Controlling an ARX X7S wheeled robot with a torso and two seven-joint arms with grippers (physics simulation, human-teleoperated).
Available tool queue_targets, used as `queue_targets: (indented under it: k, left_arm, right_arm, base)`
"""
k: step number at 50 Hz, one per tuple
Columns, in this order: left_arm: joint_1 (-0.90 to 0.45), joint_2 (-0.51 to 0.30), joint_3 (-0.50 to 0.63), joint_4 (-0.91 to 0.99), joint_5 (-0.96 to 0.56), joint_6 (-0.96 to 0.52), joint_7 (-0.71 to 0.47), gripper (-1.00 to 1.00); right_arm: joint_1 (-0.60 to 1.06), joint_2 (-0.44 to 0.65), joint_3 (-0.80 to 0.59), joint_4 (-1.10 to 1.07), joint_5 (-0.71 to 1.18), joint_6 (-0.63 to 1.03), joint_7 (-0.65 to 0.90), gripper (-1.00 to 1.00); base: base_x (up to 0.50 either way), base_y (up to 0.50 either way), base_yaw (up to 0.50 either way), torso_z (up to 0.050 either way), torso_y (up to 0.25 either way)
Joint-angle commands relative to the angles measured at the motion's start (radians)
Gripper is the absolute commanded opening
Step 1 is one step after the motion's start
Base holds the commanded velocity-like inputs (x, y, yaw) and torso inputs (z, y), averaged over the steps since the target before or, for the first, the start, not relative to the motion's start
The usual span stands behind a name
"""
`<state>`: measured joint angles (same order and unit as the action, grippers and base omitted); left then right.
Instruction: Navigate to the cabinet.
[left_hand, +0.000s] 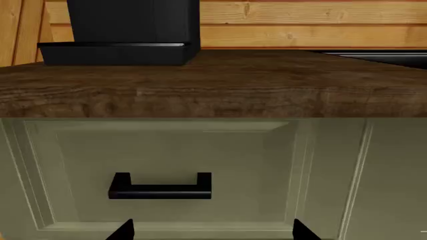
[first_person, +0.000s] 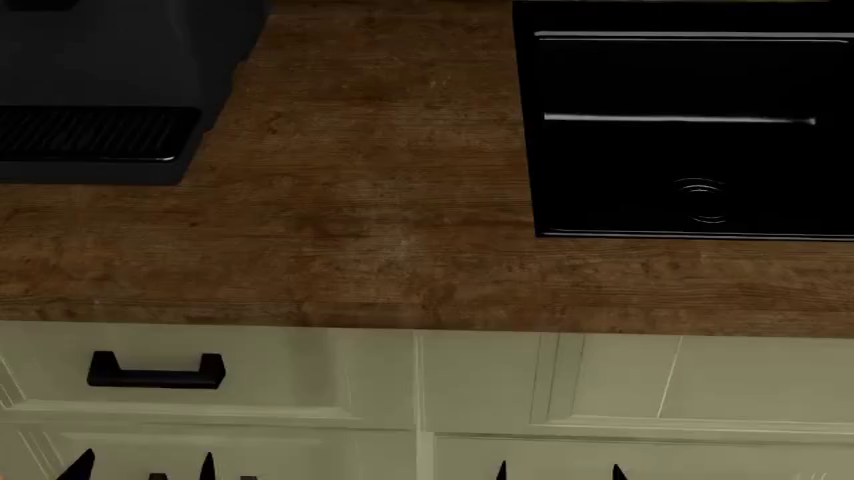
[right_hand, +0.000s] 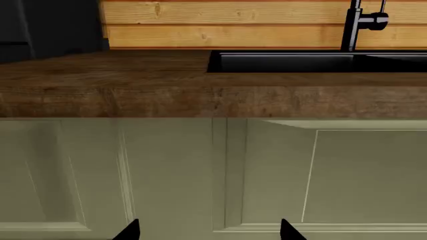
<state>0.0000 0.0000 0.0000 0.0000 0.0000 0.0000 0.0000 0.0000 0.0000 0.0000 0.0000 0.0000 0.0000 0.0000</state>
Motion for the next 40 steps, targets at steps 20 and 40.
queue_targets:
  k: [20,40]
  left_arm:
    - [-0.022,-0.055,0.06,-0.013,-0.066,-0.039,-0.074,1.0]
    - [-0.026,-0.08,0.09,-0.024,-0.095,-0.016,-0.098,1.0]
  right_arm:
    - [0.007,0.056,-0.068,0.01,0.055,-0.011,0.073,1.0]
    - [0.018,0.083,-0.101,0.029,0.068,-0.021,0.109,1.0]
  base:
    - [0.0,0.0,0.0,0.0,0.0]
    - [0.0,-0.12,0.0,0.0,0.0]
